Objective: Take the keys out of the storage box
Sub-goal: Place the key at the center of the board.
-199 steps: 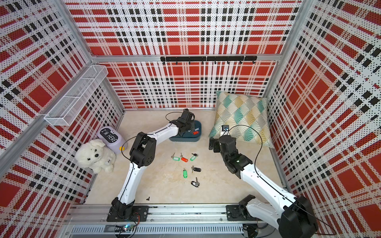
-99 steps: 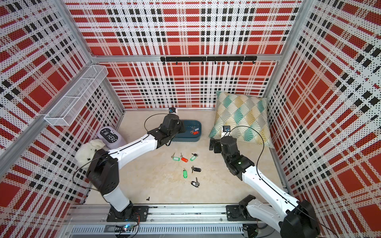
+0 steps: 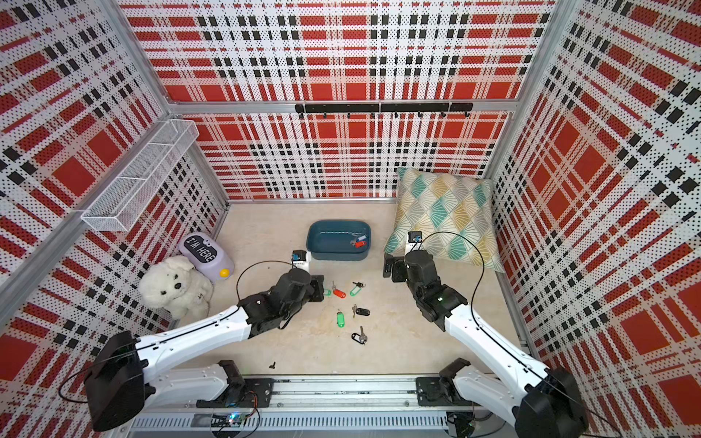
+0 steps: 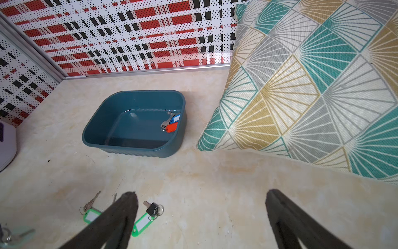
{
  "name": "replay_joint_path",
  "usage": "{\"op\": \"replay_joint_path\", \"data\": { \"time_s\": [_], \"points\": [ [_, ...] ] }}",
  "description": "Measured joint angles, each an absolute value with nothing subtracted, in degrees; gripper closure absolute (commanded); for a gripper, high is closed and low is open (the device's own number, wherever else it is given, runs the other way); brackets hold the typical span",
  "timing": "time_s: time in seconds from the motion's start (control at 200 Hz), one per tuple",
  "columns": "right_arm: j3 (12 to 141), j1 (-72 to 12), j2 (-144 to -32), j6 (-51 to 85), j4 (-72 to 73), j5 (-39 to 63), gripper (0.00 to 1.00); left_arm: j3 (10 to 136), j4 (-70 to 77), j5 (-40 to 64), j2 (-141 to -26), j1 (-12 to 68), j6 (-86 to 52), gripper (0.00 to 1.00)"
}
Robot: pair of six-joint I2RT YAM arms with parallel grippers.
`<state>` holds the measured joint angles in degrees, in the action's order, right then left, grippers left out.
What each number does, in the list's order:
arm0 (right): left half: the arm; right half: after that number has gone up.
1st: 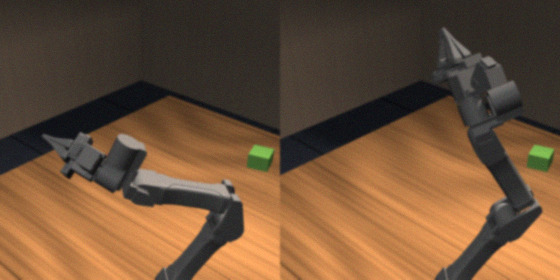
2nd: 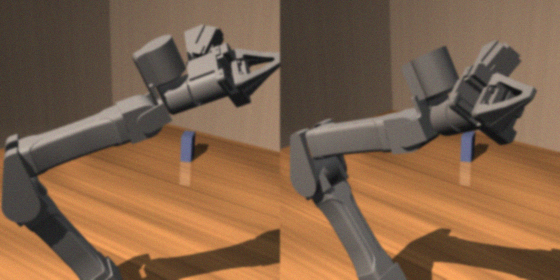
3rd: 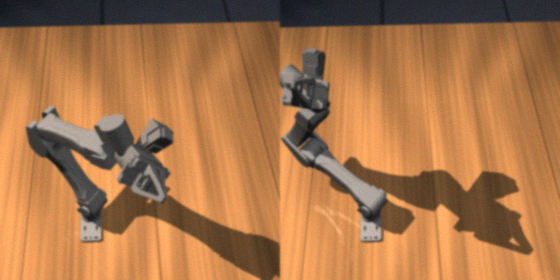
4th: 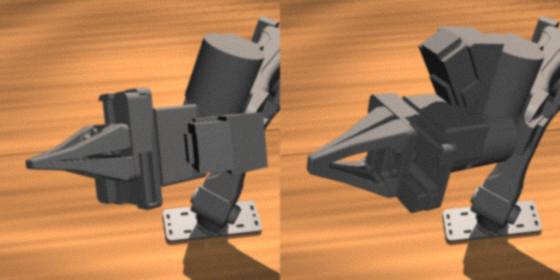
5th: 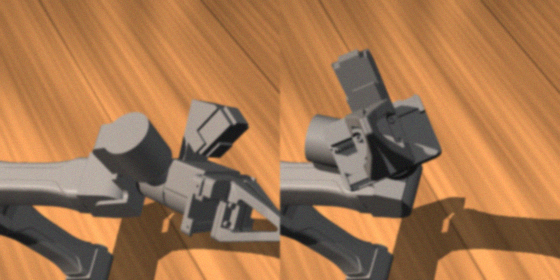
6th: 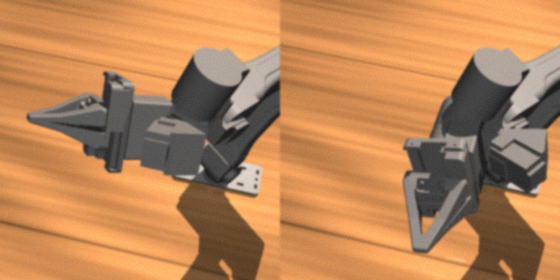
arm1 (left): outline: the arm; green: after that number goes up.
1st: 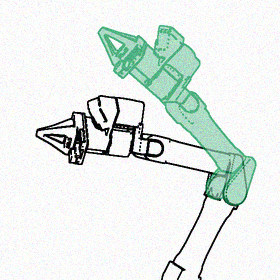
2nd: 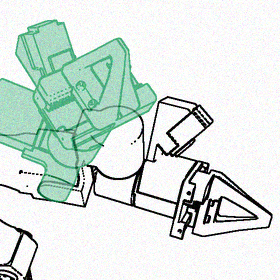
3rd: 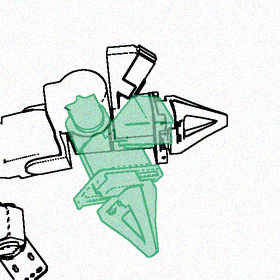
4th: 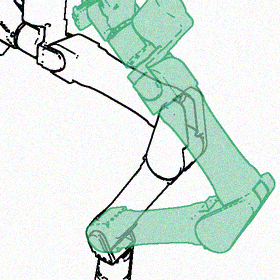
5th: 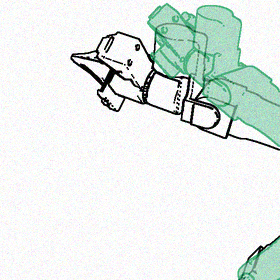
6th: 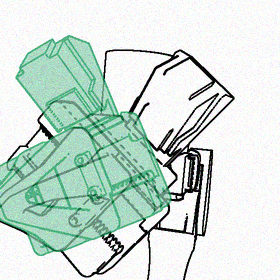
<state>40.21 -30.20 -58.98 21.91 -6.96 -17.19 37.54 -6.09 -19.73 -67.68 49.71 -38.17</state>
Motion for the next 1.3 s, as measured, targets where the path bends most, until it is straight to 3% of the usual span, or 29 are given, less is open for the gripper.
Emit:
{"op": "replay_joint_path", "data": {
  "time_s": [0.396, 0.757, 0.847, 0.932, 1.097, 1.303],
  "points": [
    [40.23, -30.20, -59.72, 21.89, -6.96, -17.98, 0.00, 25.39, -4.67, -16.88, -64.45, 54.72, -44.99, 1.00],
    [40.23, -30.20, -59.75, 21.91, -6.96, -17.80, 0.00, 20.08, 0.49, -13.78, -67.11, 53.32, -47.09, 1.00],
    [40.23, -30.20, -59.75, 21.91, -6.96, -17.74, 0.00, 20.08, 1.48, -13.65, -67.51, 52.12, -47.11, 0.94],
    [40.23, -30.20, -59.77, 21.93, -6.96, -17.56, 0.00, 20.08, 2.13, -13.47, -67.96, 50.65, -46.92, 0.73],
    [40.23, -30.20, -59.94, 21.82, -6.96, -17.32, 0.00, 20.27, 1.78, -13.08, -67.59, 47.72, -46.33, 0.41],
    [40.42, -30.20, -62.76, 20.62, -6.96, -16.16, 0.00, 23.97, -1.34, -13.32, -62.98, 43.16, -44.38, 0.32]
  ]
}}
